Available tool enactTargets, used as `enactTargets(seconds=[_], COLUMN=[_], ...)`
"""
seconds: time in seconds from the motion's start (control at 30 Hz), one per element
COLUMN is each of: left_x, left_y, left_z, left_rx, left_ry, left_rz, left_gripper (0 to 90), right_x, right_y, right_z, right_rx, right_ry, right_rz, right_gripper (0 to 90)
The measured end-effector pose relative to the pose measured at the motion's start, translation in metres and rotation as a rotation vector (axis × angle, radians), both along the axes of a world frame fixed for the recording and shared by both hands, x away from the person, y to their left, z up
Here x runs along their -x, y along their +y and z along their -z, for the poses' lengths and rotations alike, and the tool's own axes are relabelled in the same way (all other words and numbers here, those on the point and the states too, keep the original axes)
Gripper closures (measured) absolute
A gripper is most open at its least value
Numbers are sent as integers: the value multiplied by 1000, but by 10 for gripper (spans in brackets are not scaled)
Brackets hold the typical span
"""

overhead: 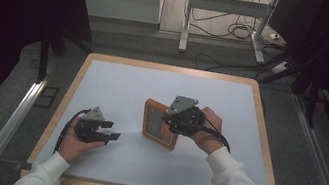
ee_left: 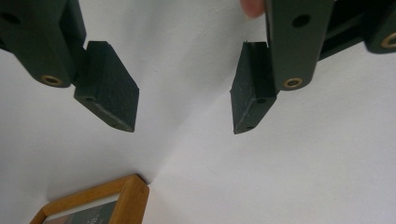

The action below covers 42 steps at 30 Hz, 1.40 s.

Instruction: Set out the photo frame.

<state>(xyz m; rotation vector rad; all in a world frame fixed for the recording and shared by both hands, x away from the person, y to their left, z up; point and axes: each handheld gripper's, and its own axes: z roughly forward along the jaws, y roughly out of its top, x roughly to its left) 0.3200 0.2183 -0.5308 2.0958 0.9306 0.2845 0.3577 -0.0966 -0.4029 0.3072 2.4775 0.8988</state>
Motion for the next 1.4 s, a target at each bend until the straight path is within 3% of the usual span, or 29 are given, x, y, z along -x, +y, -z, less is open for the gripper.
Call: enactTargets(seconds=[0.17,0.53,0.83,1.07,1.23,1.33,1.37,1.4], left_x=[0,0,-1,-1,-1,0,0,0], left_y=[-1,0,0,0,0,0,0,1], left_z=[1,1,2,2,2,2,2,2], left_rx=[4,-4,-6,-6,-5,-4,-5,-5], left_ry=[1,4,4,5,4,3,2,2], left_rz=[-1,6,8,6,3,1,2,2], left_gripper=[411,411,410,409,409,408,408,408], right_x=[-12,-44,-44,-42,-37,-33,-29,-29], right_y=[-1,-8,-6,-8,-13,-20,-28,-28], right_z=[3,15,19,18,13,11,10,10], right_rx=[-5,-72,-78,-113,-173,-214,-249,-249], right_ry=[7,77,68,77,58,50,52,52], right_rz=[37,115,128,147,180,220,253,253], right_gripper=[492,396,365,308,244,209,197,197])
